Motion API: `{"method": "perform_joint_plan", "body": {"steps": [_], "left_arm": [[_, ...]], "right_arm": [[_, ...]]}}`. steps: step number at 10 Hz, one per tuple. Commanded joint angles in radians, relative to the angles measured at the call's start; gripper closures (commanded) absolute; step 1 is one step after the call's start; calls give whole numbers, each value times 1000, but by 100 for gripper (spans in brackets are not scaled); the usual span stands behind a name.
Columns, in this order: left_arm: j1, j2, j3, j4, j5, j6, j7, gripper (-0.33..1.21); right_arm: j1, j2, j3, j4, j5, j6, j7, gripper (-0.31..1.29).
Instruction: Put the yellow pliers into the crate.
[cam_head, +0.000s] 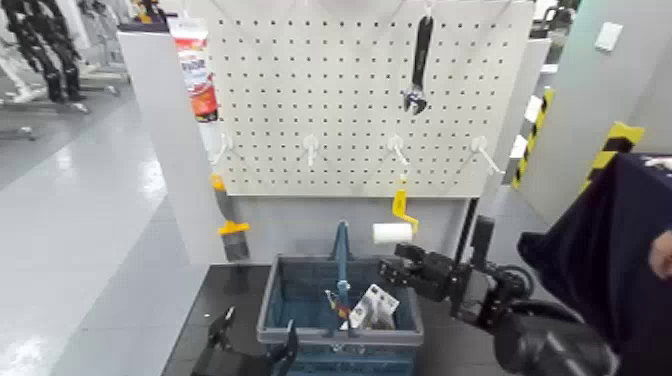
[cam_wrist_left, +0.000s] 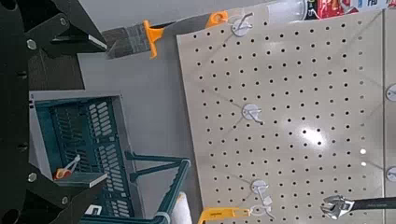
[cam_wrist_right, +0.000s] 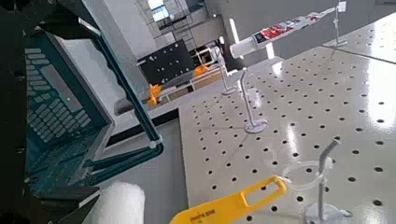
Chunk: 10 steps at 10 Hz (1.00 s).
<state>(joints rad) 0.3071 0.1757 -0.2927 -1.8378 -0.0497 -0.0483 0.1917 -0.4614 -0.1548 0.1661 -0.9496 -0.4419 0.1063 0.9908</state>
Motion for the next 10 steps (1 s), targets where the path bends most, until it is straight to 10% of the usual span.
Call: {"method": "perform_joint_plan", "body": {"steps": [1, 6, 10], "left_arm": [[3, 1, 3, 0, 1, -2, 0, 31], [12, 2, 7, -3, 2, -7, 9, 31], [27, 4, 17, -11, 1, -7, 15, 31]], "right_arm": [[133, 29, -105, -204, 78, 7, -141, 5], [475, 123, -198, -554, 170, -128, -523, 5], [733, 164, -171, -719, 253, -269, -745, 5]]}}
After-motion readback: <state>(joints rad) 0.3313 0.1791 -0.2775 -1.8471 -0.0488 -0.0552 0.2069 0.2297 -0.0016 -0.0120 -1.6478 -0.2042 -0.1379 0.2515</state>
